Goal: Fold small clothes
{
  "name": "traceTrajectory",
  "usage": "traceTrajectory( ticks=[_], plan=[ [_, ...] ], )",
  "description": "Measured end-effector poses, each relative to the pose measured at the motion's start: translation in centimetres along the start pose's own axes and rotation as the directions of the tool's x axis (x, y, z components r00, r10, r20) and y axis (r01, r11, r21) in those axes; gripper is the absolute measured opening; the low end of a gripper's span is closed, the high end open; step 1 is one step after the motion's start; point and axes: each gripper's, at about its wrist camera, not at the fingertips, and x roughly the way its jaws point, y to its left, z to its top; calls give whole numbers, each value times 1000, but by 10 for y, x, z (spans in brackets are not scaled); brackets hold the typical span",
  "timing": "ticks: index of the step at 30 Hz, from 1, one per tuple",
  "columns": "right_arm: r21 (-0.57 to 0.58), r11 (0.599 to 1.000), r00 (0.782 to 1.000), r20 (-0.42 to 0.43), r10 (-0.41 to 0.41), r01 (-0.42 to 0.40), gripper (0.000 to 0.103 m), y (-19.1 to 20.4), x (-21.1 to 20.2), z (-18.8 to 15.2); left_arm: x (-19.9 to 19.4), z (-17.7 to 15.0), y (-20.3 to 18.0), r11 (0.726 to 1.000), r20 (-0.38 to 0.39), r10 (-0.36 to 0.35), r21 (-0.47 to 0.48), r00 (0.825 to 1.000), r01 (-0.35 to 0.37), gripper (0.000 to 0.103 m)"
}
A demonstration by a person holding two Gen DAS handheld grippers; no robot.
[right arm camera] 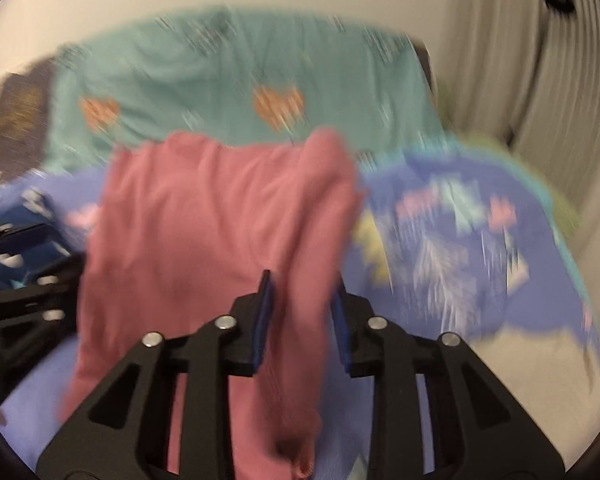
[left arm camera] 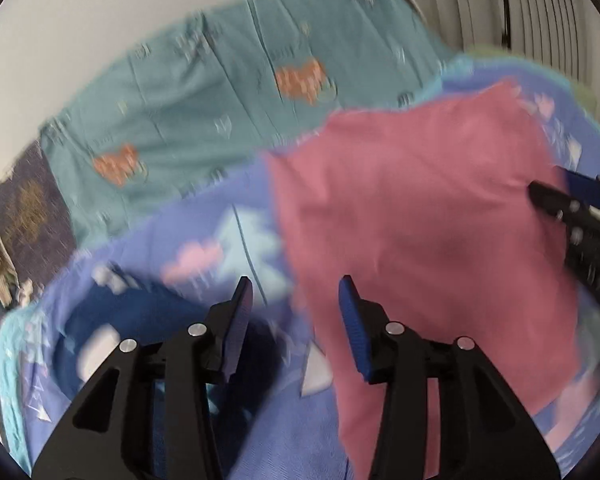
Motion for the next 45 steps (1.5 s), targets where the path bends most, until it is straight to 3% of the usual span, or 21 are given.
traceTrajectory(
  ticks=[2,4,5,8,10,12,15,16,17,20,23,26,29,35,45],
  plan=[
    [16,999,996,-83,42,-40,27,-3,23,-29,17,-25,-9,997,-56,-42,57,998,45,46],
    [3,999,985,-162,53,-53,27,-3,43,-56,25,-55,-25,987,-67,-31,153,997,41,44],
    [27,997,986,-149,72,-68,28,-7,40,-61,22,-60,-26,988,-36,-21,154,999,26,41],
    [89,992,985,-142,98,-86,31,-18,20,-63,6,-64,-22,995,-45,-46,82,998,50,41],
    [77,993,987,-128,97,-87,34,-17,-4,-66,-13,-68,-21,995,-31,-72,68,997,74,43],
    [45,994,991,-85,107,-104,52,-16,-40,-78,-42,-78,-18,993,9,-117,37,993,116,50],
    [60,984,985,-21,172,-170,63,-28,-103,-106,-96,-105,-11,981,98,-188,-30,977,191,62],
    [68,980,983,-11,185,-184,72,-32,-118,-113,-108,-110,-11,980,120,-192,-35,974,198,69],
    [79,978,982,14,191,-191,80,-35,-140,-124,-124,-118,-12,980,143,-189,-35,972,196,76],
    [66,986,987,55,149,-153,88,-38,-182,-142,-174,-140,-19,993,208,-113,-20,972,120,85],
    [67,989,988,90,126,-132,94,-40,-220,-150,-210,-152,-18,991,242,-106,-50,964,121,91],
    [93,985,973,195,123,-143,101,-43,-266,-158,-253,-163,-17,986,300,-98,-99,949,134,98],
    [109,983,959,257,117,-150,101,-44,-300,-167,-286,-172,-21,989,342,-72,-98,937,112,101],
    [167,975,956,277,98,-148,101,-51,-344,-185,-338,-189,-28,989,381,-65,-97,922,110,102],
    [138,985,965,251,70,-107,101,-41,-389,-210,-379,-222,-34,985,356,-14,-156,935,74,102]
  ],
)
